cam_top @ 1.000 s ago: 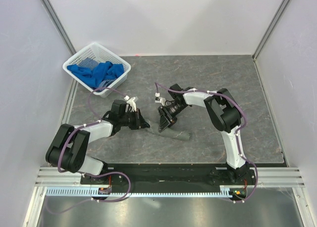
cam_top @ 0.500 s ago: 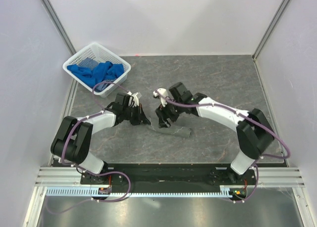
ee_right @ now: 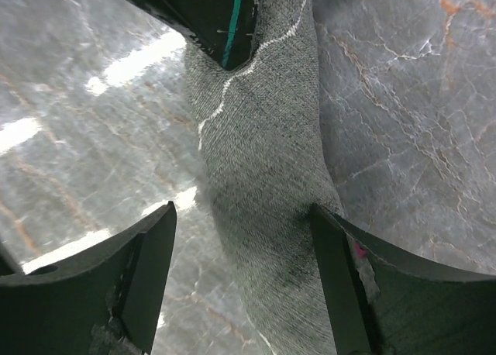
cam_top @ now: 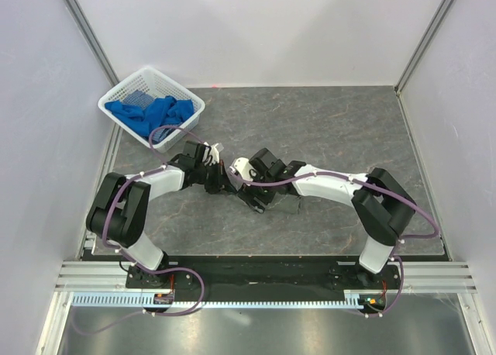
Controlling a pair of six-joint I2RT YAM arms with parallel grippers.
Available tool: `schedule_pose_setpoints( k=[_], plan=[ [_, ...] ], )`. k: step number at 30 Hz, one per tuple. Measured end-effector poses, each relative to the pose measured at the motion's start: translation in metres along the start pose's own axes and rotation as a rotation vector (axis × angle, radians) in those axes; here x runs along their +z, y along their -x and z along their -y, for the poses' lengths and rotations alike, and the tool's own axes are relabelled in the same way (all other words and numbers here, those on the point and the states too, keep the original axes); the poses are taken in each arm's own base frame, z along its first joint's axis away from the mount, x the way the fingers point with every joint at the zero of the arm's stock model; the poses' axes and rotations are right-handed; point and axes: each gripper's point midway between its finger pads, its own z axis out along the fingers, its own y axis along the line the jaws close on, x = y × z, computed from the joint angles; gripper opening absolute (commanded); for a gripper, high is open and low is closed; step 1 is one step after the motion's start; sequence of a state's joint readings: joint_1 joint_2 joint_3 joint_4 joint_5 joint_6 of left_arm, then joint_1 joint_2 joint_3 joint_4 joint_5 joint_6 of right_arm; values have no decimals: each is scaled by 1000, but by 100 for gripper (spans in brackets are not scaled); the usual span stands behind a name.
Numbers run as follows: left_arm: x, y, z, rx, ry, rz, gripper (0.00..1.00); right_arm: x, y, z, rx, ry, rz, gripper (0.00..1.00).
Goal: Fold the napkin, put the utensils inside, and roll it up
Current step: Roll the napkin with the utensil
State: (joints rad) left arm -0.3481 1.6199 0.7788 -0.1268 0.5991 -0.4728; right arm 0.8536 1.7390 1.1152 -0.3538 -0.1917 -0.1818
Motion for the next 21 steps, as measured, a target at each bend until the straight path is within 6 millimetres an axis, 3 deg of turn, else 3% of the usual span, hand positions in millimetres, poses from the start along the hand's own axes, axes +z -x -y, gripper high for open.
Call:
schedule_pose_setpoints(
  k=[1, 4, 5, 8, 12, 21],
  plan=[
    [0, 0, 0, -1, -2, -3, 7, 3, -3, 2, -3, -5, -9, 78],
    [1, 1, 1, -2, -3, -5, 24, 9, -5, 5, -14, -14, -26, 77],
    [1, 2, 1, -1, -3, -4, 35, 10, -5, 6, -17, -17, -28, 78],
    [0, 5, 3, 9, -7, 2, 49, 18, -6, 11, -19, -30, -44, 78],
    [-3, 10, 7, 21, -9, 19, 56, 26, -12, 17, -23, -57, -75, 77],
    [-26, 27, 9, 54, 55, 121, 60, 31, -8, 31, -20, -82, -90, 71]
  ],
)
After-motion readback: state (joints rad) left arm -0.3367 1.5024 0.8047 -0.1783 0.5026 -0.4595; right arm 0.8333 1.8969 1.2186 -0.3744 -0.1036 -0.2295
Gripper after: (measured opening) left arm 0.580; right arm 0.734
